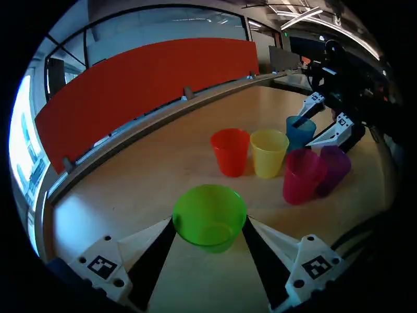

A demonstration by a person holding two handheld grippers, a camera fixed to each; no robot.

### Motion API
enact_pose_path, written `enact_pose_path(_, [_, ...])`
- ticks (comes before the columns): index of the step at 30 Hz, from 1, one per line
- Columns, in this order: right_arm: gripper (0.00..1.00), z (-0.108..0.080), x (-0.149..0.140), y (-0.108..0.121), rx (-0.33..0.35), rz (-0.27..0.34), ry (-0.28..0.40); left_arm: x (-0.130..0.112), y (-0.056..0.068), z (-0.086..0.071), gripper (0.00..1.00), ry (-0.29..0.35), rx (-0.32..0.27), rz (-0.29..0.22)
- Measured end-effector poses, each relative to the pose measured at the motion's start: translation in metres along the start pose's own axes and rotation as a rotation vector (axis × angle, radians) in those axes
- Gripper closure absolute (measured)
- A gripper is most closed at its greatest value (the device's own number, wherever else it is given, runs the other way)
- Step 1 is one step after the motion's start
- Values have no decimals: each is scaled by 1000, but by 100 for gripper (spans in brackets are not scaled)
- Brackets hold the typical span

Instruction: Pour water

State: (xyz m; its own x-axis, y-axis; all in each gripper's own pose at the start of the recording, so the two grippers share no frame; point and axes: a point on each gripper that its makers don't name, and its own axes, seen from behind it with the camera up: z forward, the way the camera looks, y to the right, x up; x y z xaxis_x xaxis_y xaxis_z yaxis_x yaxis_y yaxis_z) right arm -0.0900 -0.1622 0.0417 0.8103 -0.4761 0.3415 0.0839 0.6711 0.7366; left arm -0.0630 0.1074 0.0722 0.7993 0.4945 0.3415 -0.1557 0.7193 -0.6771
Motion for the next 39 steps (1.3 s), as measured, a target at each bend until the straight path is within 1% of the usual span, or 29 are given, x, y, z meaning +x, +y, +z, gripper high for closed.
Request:
enact_pose_path(9, [13,-25,14,1,-37,10,58,7,6,-12,13,34,9,-19])
enact_pose_path(17, [13,-48,26,-3,-74,16,102,15,12,-30,13,84,23,-41])
enact_pose_path(24, [14,-67,33,-12,-93,19,126,23,20,-51,13,136,43,-45])
enact_pose_path(29, [14,-82,36,-21,-101,15,139,31,29,-68,13,189,57,-51])
enact_pose_path(33, [14,-91,37,-30,-101,17,149,38,35,-82,13,233,70,-59])
enact_pose_path(39, [14,-103,37,-43,-94,32,165,43,47,-102,13,279,77,-70])
